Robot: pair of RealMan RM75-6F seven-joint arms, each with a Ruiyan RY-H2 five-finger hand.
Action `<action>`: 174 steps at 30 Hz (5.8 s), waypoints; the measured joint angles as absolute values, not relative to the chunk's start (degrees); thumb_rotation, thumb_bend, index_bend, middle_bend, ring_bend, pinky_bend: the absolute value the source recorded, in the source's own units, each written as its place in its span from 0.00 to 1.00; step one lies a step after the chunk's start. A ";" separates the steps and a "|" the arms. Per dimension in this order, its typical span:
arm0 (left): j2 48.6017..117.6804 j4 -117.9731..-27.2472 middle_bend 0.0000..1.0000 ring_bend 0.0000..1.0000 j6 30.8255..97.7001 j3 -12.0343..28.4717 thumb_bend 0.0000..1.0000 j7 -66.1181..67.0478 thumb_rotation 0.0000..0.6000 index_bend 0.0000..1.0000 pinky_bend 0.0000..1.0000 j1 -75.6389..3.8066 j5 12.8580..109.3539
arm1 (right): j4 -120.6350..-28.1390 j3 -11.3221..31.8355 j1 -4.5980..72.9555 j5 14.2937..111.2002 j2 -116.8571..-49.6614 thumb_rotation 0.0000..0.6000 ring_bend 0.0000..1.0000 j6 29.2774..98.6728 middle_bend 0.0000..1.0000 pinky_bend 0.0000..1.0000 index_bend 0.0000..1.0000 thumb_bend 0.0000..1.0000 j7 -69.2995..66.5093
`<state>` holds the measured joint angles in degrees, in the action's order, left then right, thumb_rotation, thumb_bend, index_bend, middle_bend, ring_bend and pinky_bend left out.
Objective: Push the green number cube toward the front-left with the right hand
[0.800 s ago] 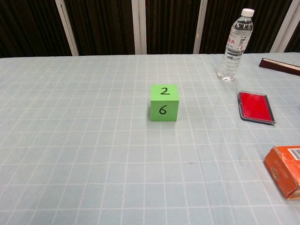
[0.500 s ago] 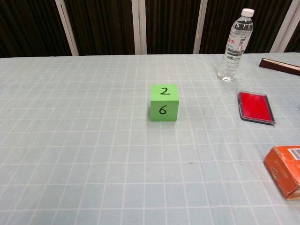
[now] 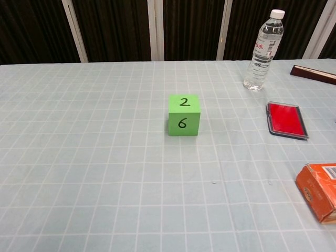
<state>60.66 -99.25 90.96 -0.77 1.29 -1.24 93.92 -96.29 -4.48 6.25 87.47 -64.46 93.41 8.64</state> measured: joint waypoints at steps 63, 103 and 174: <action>61.53 -100.35 0.00 0.00 89.14 0.82 0.44 4.98 1.00 0.07 0.04 -1.53 89.56 | -100.65 10.35 70.64 4.46 -79.21 1.00 0.61 59.37 0.64 0.39 0.07 1.00 61.05; 61.31 -100.48 0.00 0.00 88.26 1.16 0.44 4.82 1.00 0.07 0.04 -1.91 88.24 | -93.62 12.16 80.91 -9.56 -86.41 1.00 0.61 58.30 0.64 0.39 0.19 1.00 67.95; 61.17 -100.46 0.00 0.00 88.90 0.91 0.44 4.35 1.00 0.07 0.04 -1.61 88.92 | -112.75 3.57 83.05 -5.15 -72.71 1.00 0.61 35.65 0.64 0.39 0.24 1.00 49.65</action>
<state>61.17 -100.46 88.90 0.91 4.35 -1.61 88.92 -112.75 3.57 83.05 -5.15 -72.71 35.65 49.65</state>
